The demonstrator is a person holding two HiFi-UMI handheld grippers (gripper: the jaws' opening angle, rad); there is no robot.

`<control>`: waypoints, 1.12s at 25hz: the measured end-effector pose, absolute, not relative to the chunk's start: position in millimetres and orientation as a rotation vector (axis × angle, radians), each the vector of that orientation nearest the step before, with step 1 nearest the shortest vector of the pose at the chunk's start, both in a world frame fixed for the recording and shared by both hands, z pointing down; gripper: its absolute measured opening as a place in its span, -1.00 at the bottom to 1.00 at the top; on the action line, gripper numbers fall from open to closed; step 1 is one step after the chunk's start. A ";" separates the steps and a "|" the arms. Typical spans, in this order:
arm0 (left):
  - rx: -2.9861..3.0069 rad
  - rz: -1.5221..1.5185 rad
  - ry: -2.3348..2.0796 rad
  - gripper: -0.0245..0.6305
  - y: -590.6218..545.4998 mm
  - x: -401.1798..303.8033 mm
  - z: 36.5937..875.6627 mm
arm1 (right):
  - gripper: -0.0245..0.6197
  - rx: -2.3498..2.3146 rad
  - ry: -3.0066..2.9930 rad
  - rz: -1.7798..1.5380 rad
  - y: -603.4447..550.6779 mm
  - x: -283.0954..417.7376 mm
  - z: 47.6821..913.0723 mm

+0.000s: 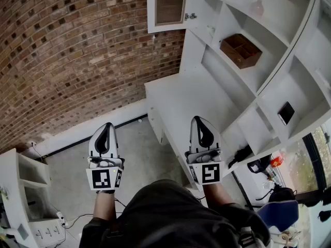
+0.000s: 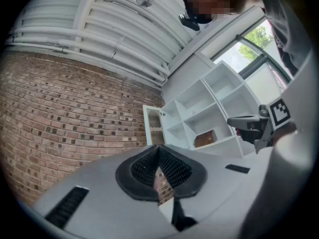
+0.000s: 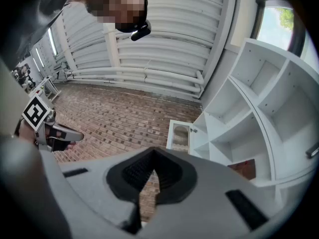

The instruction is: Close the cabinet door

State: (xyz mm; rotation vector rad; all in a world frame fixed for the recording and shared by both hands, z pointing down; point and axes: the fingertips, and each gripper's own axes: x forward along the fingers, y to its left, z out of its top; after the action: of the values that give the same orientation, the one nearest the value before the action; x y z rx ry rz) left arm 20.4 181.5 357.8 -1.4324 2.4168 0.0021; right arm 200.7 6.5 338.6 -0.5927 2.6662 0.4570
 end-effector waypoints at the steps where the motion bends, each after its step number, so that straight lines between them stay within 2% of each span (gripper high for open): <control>1: -1.427 0.004 2.419 -0.92 182.8 19.6 357.0 | -0.92 -0.592 2.667 0.457 6.6 200.4 337.8; 18: -1.380 0.022 2.426 -0.92 187.6 14.6 349.4 | -0.90 -0.504 2.643 0.493 12.4 186.6 318.8; 21: -1.373 0.023 2.423 -0.92 186.7 15.1 346.2 | -0.57 -0.484 2.615 0.507 13.9 185.4 306.3; 23: -1.365 0.028 2.423 -0.92 186.3 15.8 343.8 | -0.22 -0.482 2.596 0.511 13.3 186.6 299.0; 24: -1.361 0.030 2.425 -0.92 185.9 16.2 343.5 | -0.13 -0.484 2.586 0.511 12.5 188.1 297.1; 28: -1.355 0.031 2.440 -0.92 182.8 17.9 349.0 | -0.07 -0.491 2.581 0.500 7.9 192.1 302.4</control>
State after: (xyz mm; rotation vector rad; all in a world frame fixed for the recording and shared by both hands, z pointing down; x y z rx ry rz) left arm 17.9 182.8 349.0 -1.3550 2.4403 0.0313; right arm 192.1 7.9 302.4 -0.4907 2.5811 0.4999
